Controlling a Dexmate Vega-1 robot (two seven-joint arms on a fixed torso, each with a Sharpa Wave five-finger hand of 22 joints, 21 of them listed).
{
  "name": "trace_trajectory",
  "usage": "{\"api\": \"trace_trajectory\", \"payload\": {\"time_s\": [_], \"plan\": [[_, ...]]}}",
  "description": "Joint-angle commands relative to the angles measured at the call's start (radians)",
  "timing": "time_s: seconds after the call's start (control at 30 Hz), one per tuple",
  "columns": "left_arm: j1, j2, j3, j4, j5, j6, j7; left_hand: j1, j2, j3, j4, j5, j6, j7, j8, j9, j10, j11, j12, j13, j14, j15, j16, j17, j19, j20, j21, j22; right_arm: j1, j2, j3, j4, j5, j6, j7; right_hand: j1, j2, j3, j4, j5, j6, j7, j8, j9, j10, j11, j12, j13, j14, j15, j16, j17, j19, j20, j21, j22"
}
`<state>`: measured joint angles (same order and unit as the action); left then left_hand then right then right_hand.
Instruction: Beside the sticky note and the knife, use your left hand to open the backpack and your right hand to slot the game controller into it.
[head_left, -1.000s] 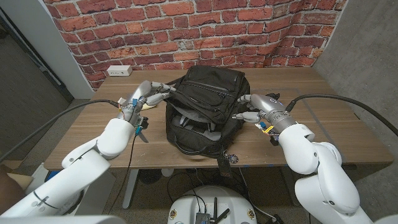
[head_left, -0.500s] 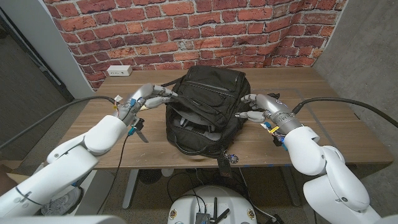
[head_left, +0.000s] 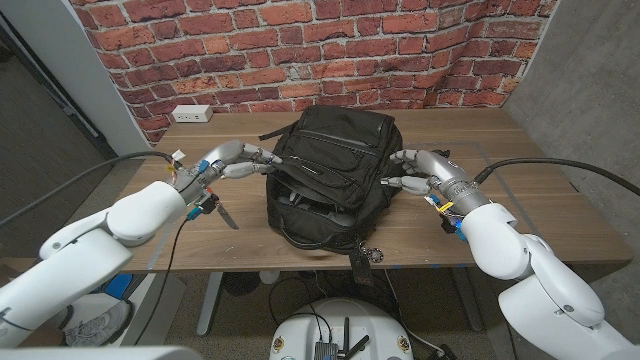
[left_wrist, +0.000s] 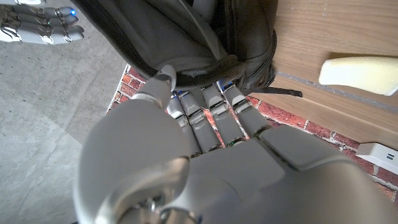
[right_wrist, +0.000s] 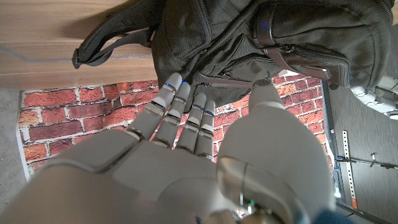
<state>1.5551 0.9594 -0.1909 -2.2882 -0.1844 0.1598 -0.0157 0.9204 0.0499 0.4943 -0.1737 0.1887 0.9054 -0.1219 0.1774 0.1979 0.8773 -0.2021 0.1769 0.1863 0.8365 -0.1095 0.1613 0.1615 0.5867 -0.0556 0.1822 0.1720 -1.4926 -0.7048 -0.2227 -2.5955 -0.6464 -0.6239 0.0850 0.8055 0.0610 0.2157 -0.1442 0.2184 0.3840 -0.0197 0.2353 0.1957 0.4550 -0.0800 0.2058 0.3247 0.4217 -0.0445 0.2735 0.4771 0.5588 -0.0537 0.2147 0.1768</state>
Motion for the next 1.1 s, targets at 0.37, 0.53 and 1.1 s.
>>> {"api": "trace_trajectory", "payload": {"time_s": [0.37, 0.53, 1.1], "plan": [[0.054, -0.038, -0.148, -0.042, 0.023, 0.060, -0.176, -0.023, -0.078, -0.046, 0.002, 0.000, -0.155, -0.016, 0.003, -0.002, -0.219, 0.009, -0.002, 0.001, -0.194, -0.102, 0.005, 0.003, -0.076, -0.128, 0.002, 0.000, 0.038, -0.146, -0.003, 0.004, 0.210, -0.048, -0.157, 0.000, 0.008, -0.001, -0.005, 0.007, 0.009, 0.002, -0.008, 0.000, 0.007, 0.003, 0.000, -0.002, -0.005, -0.056, -0.004, 0.000, -0.004, 0.001, -0.004, 0.002], [0.044, -0.040, -0.150, -0.045, 0.023, 0.076, -0.200, -0.026, -0.092, -0.079, 0.007, 0.001, -0.198, -0.031, 0.003, -0.005, -0.286, 0.012, -0.001, -0.001, -0.271, -0.090, 0.004, 0.003, -0.106, -0.119, 0.001, -0.001, 0.042, -0.170, 0.002, 0.011, 0.250, -0.044, -0.185, 0.000, 0.009, -0.001, -0.005, 0.007, 0.009, 0.002, -0.009, 0.000, 0.007, 0.004, 0.000, -0.003, -0.004, -0.056, -0.003, 0.000, -0.004, 0.002, -0.004, 0.002], [0.016, -0.058, -0.138, -0.028, -0.014, 0.079, -0.238, -0.109, -0.099, -0.173, 0.033, -0.006, -0.394, -0.044, -0.007, -0.015, -0.533, 0.047, -0.001, -0.009, -0.518, -0.010, 0.006, 0.005, -0.267, -0.093, -0.006, -0.004, 0.037, -0.218, 0.028, 0.042, 0.367, -0.014, -0.277, -0.007, 0.009, -0.003, -0.003, 0.009, 0.001, 0.006, -0.016, 0.000, -0.001, 0.009, -0.004, -0.009, -0.013, -0.050, -0.008, -0.004, -0.008, 0.003, -0.007, 0.001]]}}
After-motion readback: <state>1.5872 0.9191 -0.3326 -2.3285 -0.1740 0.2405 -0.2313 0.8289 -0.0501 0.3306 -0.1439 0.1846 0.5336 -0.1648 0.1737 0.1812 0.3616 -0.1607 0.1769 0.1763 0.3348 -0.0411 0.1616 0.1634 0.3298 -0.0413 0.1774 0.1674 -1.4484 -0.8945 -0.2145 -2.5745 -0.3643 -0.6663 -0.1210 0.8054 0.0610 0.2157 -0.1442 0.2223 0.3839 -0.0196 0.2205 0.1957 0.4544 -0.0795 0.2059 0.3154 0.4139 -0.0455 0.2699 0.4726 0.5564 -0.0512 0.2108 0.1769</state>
